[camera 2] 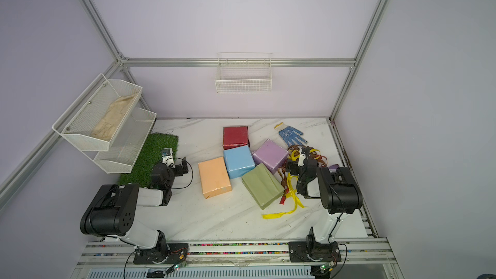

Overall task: Untie the ribbon bows on the gift boxes
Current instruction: Reset both arms

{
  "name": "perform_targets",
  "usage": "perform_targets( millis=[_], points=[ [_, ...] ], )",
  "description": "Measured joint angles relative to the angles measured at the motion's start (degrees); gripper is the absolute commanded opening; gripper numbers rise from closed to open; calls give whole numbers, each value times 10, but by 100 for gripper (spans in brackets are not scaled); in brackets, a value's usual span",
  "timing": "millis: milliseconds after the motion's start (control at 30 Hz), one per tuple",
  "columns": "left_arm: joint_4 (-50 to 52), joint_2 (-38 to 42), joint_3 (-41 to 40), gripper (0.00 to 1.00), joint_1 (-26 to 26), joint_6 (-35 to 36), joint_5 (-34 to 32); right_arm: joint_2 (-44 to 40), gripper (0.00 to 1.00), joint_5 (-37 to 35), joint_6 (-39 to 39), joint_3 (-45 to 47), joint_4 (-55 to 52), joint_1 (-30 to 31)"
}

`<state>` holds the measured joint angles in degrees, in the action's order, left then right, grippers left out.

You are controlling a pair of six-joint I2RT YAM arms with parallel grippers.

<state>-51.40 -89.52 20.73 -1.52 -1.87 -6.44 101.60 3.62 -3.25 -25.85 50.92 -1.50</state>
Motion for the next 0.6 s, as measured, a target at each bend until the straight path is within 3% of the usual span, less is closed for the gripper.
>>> perform_targets(
  millis=[600],
  points=[
    [0,0,0,100,0,0,0,0,97,-13,6,-3,1,5]
  ],
)
